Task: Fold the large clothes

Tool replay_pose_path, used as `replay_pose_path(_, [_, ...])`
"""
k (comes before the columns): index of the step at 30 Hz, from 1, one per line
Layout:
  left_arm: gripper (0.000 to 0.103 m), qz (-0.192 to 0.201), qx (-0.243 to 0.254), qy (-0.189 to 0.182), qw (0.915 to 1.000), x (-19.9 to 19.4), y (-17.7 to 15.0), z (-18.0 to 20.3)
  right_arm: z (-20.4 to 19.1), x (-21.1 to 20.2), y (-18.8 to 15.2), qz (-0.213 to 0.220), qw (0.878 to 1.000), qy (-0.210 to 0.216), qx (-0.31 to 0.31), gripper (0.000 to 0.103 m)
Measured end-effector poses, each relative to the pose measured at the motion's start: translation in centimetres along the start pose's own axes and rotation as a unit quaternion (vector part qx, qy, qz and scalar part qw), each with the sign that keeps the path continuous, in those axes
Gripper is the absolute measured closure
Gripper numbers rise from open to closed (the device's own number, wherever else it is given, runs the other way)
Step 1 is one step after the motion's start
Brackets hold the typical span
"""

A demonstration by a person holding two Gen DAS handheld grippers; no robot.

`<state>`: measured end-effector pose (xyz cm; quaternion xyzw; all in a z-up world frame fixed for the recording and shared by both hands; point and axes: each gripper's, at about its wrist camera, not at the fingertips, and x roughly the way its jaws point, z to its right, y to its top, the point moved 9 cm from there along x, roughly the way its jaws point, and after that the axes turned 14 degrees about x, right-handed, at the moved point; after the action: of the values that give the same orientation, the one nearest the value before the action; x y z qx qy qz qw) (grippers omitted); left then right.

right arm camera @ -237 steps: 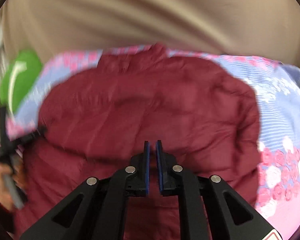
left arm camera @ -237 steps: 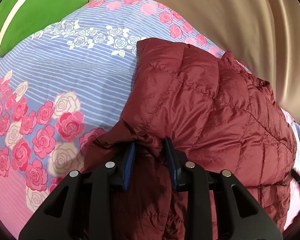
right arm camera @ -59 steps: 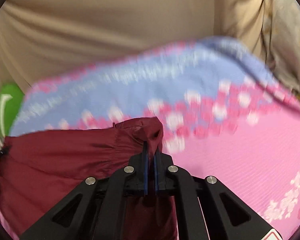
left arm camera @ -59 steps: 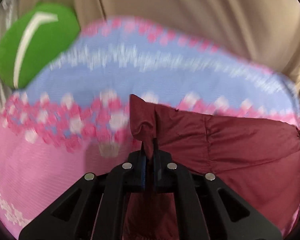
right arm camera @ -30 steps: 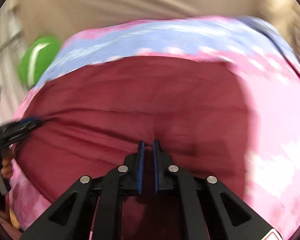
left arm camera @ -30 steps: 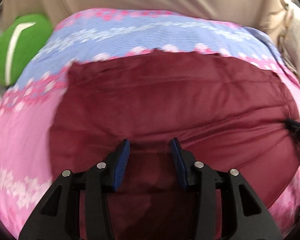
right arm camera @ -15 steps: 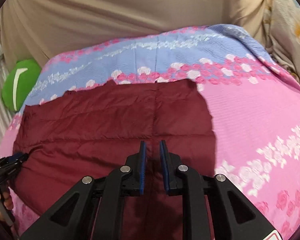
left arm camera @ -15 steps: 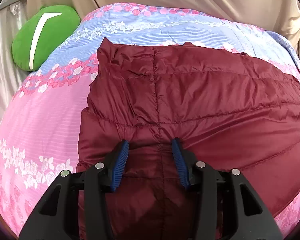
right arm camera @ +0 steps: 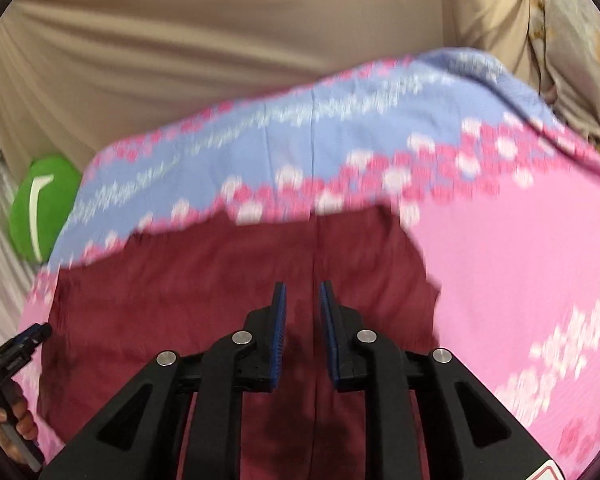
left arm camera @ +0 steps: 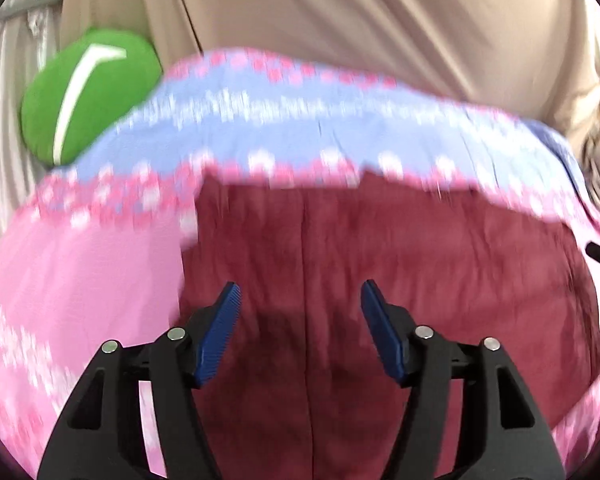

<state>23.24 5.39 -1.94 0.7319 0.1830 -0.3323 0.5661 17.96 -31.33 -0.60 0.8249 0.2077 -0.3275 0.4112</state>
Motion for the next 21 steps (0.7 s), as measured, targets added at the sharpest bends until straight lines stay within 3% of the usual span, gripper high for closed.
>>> replay_pose_path(2, [0.034,0.002,-0.003,0.006,1.0000,1.7,1.7,-0.5,-0.3,1.3,1.4,0.003,1.000,0.000,0.004,0.083])
replay_pose_path(5, [0.034,-0.026,-0.016,0.011,0.9995,5.7,2.6,-1.0,0.7,4.9,2.1,-0.014,0.999,-0.029,0.016,0.083])
replay_pose_path(8, [0.034,-0.067,-0.019,0.038,0.9968,9.5,1.3,-2.0,3.7,8.4,1.4,-0.032,0.995,-0.090,0.019,0.087])
replay_pose_path(10, [0.029,-0.083,-0.043,0.025,0.9953,11.4,-0.2,-2.6,5.3,9.7,0.9,-0.042,0.995,-0.086,0.034,0.090])
replay_pose_path(14, [0.026,-0.079,-0.051,0.029,0.9952,12.0,-0.7,-2.7,5.6,9.8,0.8,-0.045,0.994,-0.091,0.033,0.090])
replay_pose_path(18, [0.025,-0.079,-0.044,0.039,0.9952,11.9,-1.0,-2.5,4.5,7.1,0.7,-0.015,0.996,-0.084,0.034,0.082])
replay_pose_path(21, [0.025,-0.078,-0.042,0.042,0.9952,12.0,-1.0,-2.6,4.8,7.2,-0.5,-0.021,0.994,-0.106,0.004,0.080])
